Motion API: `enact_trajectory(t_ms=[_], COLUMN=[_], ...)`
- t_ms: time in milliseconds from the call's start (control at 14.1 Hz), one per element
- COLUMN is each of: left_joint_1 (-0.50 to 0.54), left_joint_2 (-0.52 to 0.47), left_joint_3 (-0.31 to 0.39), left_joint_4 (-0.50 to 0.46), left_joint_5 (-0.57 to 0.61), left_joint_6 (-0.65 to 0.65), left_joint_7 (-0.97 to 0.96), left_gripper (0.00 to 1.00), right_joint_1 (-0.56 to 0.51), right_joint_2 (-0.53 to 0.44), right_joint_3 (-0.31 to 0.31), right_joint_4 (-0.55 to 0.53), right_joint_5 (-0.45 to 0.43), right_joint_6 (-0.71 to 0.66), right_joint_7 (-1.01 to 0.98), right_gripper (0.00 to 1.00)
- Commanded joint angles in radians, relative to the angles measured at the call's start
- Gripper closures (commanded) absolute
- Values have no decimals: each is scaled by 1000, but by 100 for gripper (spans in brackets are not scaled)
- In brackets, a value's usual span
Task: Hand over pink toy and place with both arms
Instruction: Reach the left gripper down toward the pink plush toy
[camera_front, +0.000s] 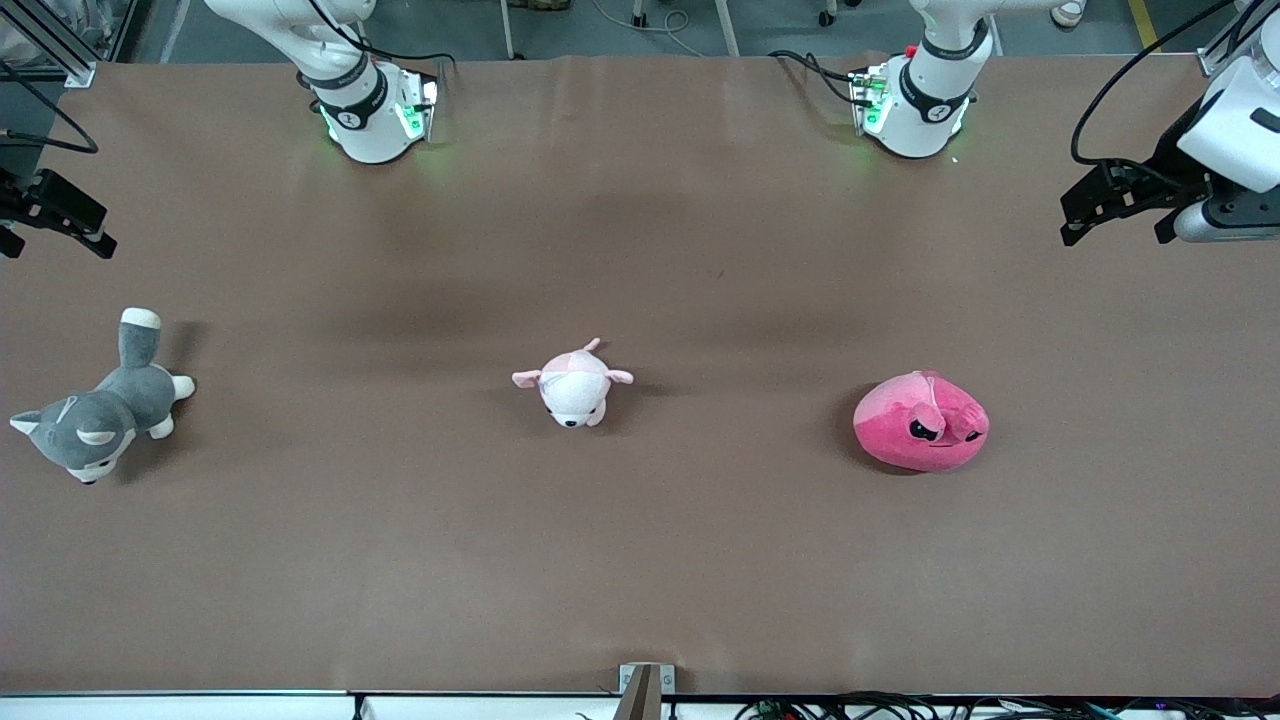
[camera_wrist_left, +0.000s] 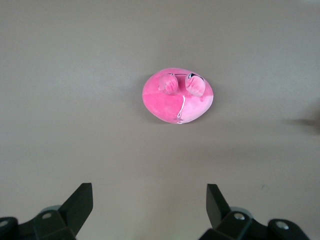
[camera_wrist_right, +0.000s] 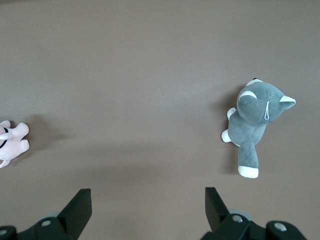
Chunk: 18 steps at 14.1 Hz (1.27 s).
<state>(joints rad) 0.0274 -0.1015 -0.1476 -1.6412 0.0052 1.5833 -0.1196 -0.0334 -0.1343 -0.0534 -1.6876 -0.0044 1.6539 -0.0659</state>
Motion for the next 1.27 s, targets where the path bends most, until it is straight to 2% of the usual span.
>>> enact_trajectory(t_ms=[0,212,354,496,991,1204], left_joint_1=[-6,-1,-1,9,8,8], left_joint_2=[2,49,113,176,365,405], left_joint_3=[3,10,11,11,11,11], left_joint_4=[21,59,99,100,48,-26], left_joint_5=[16,16,16,15,15,15], left_joint_6=[-25,-25,-23,1,245,351], left_joint_7=[15,20,21,23,-34,-87], left_gripper=[0,0,0,0,0,0], right_joint_1=[-14,-14,-14,-14,-16,-6], right_joint_2=[-11,-11,-13,-11,-5,-1], right_joint_3=[15,17,17,17,15,15], right_joint_4=[-9,-9,-9,-9,-9,-4], right_joint_5=[-17,-19,-20,-19,-16,-17], right_joint_6=[-5,-5,-2,4,-3,-2], right_joint_7=[2,2,2,2,5,5], right_gripper=[0,0,0,0,0,0])
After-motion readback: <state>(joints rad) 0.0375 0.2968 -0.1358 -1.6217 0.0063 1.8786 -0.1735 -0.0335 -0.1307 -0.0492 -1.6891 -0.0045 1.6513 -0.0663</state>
